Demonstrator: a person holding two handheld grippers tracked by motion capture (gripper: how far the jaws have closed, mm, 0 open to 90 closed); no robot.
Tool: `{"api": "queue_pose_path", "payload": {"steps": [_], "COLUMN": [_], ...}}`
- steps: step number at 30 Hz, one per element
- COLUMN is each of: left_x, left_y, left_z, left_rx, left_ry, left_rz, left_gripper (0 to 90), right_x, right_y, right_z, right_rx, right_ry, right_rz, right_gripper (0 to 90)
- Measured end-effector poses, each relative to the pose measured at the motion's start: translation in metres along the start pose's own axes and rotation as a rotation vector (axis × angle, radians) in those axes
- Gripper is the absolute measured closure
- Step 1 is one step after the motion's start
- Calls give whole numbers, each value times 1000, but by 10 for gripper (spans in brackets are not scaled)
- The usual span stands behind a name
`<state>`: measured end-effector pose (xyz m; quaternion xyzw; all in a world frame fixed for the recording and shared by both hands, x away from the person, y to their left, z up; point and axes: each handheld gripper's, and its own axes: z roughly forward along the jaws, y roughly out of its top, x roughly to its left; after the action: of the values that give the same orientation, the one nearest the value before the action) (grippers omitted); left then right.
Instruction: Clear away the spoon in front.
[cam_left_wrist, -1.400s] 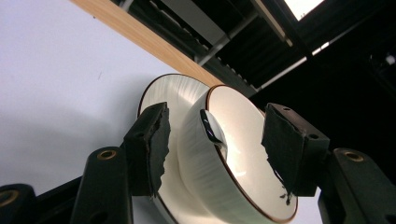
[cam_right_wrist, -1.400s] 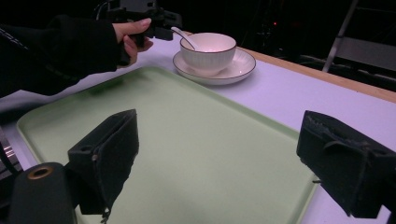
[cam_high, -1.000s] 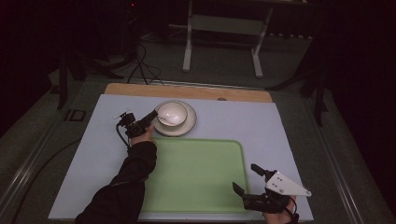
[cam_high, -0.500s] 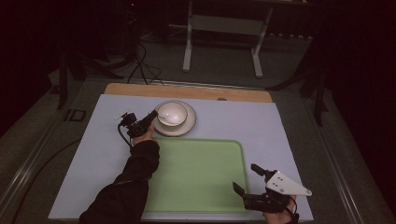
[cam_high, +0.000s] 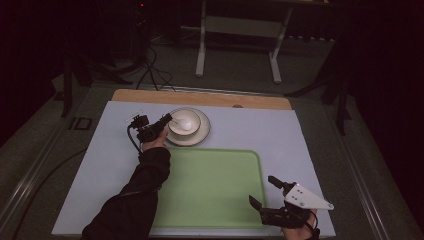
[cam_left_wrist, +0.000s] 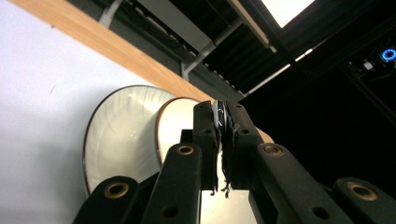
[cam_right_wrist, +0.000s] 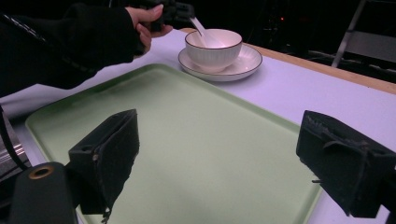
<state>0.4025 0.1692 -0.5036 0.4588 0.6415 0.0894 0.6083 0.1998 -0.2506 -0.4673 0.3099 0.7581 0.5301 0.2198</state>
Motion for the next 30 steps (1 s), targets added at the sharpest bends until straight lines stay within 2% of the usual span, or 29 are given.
{"api": "queue_pose_path", "payload": {"steps": [4,5,6,9,13,14,16,18,19,21,30], "left_x": [-10,-10,-14,-20,-27,-29,-32,-32,-38,-41,-58], "left_y": [9,9,14,21,29,31,32,32,36,38,45], "left_z": [-6,-6,-9,-14,-18,-20,-23,-23,-30,-35,-56], "left_rx": [14,14,29,55,115,133,150,150,168,177,310], "left_ry": [-24,-24,-43,-69,-111,-132,-142,-142,-165,-176,-251], "left_rz": [43,43,68,98,145,152,172,172,190,209,327], "left_gripper": [842,842,842,842,842,842,842,842,842,842,842], "right_x": [0,0,0,0,0,0,1,0,0,1,1], "right_y": [0,0,0,0,1,1,1,1,1,1,2], "right_z": [0,0,0,0,-1,-1,-2,-2,-2,-1,-2], "right_rx": [-1,-1,-1,-4,-13,-16,-22,-22,-21,-18,-22], "right_ry": [1,1,1,-2,-6,-9,-14,-15,-15,-19,-22], "right_rz": [3,3,3,3,2,1,0,0,2,-2,-1], "right_gripper": [129,129,129,129,129,129,129,129,129,129,129]}}
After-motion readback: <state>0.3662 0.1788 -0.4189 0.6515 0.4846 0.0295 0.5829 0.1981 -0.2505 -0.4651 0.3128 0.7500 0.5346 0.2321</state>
